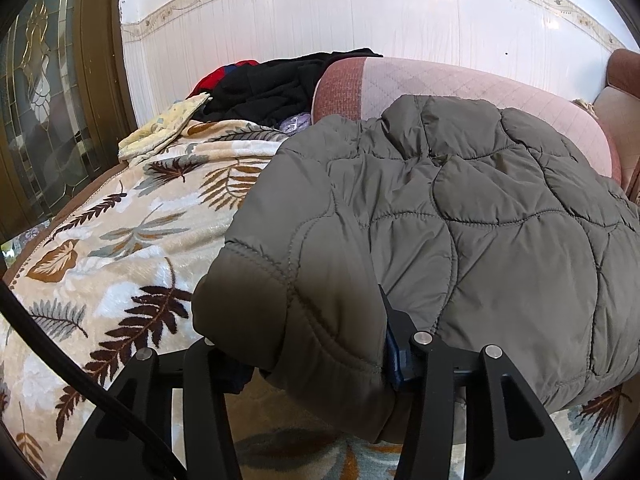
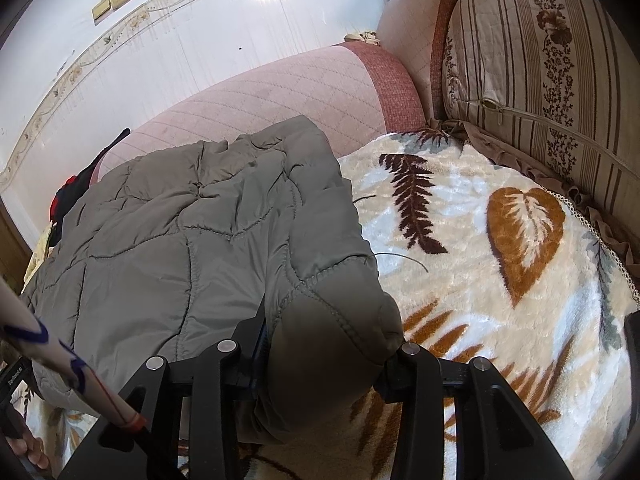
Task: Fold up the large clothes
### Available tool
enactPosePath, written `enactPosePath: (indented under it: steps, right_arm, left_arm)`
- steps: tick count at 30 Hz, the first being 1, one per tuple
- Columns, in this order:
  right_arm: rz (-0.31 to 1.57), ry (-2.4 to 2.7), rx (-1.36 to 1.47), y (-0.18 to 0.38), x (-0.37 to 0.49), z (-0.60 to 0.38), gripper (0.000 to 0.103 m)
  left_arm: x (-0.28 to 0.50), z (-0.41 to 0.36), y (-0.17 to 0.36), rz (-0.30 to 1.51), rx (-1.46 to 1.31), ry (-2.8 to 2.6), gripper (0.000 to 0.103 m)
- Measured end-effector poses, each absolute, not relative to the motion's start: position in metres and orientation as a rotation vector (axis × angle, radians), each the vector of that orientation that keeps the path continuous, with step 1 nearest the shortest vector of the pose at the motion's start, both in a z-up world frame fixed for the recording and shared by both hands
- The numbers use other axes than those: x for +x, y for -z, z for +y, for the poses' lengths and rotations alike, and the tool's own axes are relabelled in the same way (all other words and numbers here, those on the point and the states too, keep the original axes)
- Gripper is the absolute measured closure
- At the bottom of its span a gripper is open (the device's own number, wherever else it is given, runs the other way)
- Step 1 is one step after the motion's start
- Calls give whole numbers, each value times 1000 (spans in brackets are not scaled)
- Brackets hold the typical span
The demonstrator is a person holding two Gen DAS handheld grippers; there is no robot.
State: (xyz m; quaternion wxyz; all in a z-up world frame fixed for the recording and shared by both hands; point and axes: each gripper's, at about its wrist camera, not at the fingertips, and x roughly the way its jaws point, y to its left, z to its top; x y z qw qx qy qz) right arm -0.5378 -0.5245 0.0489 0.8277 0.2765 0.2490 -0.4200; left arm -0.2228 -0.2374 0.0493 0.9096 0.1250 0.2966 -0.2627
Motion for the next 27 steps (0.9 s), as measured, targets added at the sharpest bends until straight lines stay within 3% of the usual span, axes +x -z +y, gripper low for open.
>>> enactPosePath:
  steps: [11,27]
  right_arm:
    - [515,883,567,-58,-538,-519,63]
    - [421,832,528,-126,-586,-460,68]
  left_arm:
    - [-226,-234,-58,608,250,545,57]
    - [-280,-167,-121,579,170,564,59]
